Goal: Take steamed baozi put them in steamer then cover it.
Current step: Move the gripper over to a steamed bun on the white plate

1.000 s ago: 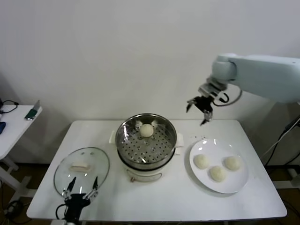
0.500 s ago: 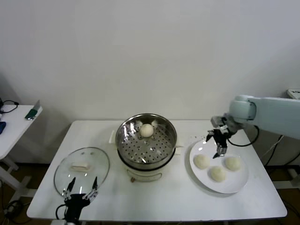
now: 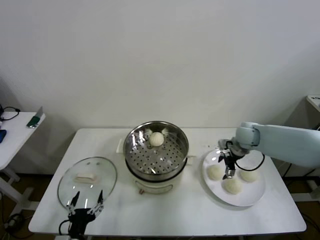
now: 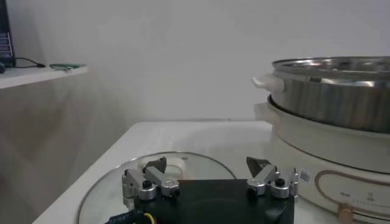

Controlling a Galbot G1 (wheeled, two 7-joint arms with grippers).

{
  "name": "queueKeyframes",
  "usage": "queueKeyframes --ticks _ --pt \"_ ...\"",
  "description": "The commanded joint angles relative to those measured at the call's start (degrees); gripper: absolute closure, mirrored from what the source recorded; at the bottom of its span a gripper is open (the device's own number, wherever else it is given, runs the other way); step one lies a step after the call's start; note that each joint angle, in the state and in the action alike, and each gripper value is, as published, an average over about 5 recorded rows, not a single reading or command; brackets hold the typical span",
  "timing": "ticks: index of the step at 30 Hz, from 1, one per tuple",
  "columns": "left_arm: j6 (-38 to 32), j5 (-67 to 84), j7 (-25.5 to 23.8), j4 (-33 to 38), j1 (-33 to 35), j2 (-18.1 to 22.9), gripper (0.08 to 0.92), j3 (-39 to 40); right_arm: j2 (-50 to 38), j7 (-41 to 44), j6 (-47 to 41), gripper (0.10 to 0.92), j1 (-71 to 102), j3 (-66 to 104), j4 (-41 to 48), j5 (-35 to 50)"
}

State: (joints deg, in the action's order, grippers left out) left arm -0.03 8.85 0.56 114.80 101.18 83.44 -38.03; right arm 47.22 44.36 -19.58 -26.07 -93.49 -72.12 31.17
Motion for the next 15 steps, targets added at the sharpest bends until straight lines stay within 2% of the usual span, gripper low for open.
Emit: queueKeyframes --ticks 1,15 --pt "0.05 -0.06 0.02 0.12 0.05 0.02 0.177 -0.02 2.27 -1.78 -1.45 0.208 5.9 4.6 4.12 -0.75" --pt "0.07 -0.21 0.21 0.56 0.35 0.0 0.177 0.1 1.09 1.71 -0.77 0.352 2.13 3.35 2.08 -0.23"
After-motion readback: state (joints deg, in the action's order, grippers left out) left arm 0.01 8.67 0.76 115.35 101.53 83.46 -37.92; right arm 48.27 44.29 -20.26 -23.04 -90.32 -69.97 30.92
